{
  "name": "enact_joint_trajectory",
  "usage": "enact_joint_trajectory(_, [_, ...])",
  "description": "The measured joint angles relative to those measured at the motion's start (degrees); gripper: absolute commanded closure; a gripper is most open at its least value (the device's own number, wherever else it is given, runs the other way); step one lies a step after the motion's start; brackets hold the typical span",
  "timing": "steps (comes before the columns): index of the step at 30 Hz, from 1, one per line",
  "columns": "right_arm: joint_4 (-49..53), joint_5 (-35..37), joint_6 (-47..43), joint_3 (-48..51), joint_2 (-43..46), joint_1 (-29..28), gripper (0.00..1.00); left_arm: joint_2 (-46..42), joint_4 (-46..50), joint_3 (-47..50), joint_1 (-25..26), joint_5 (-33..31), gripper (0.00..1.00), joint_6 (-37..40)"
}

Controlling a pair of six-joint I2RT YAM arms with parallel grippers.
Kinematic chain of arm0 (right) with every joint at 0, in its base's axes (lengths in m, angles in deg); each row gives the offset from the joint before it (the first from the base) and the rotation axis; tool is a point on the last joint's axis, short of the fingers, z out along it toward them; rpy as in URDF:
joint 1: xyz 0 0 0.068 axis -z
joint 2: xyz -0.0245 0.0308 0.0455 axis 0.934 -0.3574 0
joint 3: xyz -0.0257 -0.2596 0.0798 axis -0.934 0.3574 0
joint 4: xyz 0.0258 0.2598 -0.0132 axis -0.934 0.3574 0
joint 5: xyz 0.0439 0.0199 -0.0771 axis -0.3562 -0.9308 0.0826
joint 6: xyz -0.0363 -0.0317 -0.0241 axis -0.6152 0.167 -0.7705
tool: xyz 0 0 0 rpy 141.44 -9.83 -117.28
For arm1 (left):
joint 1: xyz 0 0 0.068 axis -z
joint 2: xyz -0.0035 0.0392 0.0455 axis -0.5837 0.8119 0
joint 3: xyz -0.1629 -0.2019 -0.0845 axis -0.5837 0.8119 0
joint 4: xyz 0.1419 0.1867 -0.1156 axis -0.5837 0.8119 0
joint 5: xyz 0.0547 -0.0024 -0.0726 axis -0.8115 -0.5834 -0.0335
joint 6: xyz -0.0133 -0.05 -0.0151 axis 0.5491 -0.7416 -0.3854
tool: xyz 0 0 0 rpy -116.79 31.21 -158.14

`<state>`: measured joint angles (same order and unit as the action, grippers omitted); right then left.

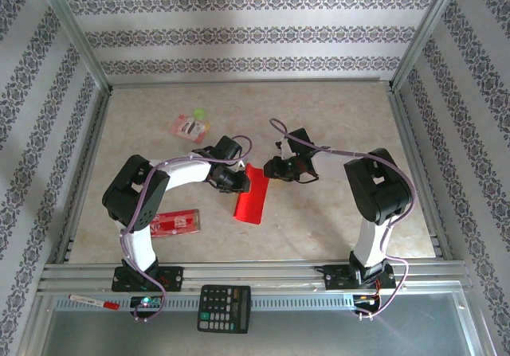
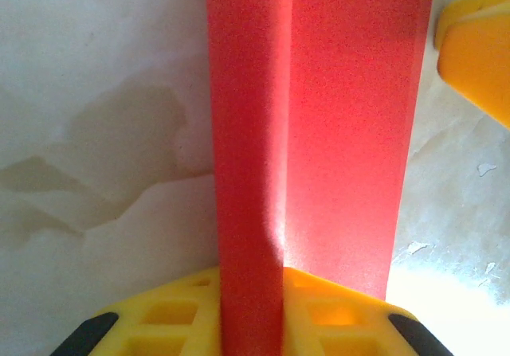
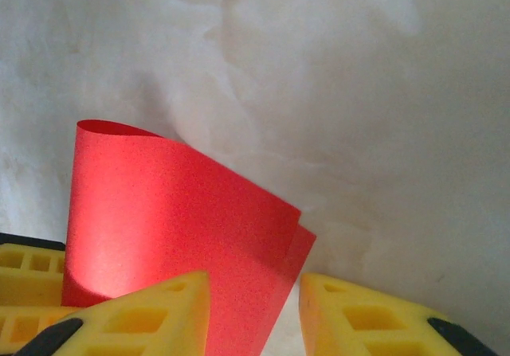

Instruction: Fold a paper plane with a square sheet of paper (pick it up from the middle)

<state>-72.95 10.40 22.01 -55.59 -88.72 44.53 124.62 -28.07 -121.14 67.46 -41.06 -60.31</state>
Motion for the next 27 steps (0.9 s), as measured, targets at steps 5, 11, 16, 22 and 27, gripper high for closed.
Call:
enact_joint_trajectory(5, [0.7,-0.1,0.0,-0.7,-0.4,0.0,0.66,0.3,0.7,-0.6,0.0,0.0,0.77,1.0])
enact_joint_trajectory(11, [2.0,-0.1,0.2,-1.7,-1.0,0.0,0.67,0.6,2.1,-1.4,0.0,-0.2,0.75,2.2])
enact_joint_trajectory(16, [2.3,-0.1,0.2,-1.9,-1.1,0.0,0.68,0.9,2.4,-1.8,0.0,-0.6,0.74,2.3])
enact_joint_trajectory(22, [2.3,-0.1,0.2,-1.9,-1.1,0.0,0.68,0.9,2.1,-1.7,0.1,-0.5,0.71,0.8])
enact_joint_trajectory(27, [2.2,-0.1,1.1,-1.9,-1.1,0.0,0.68,0.8,1.0,-1.1,0.1,-0.6,0.72,-1.0])
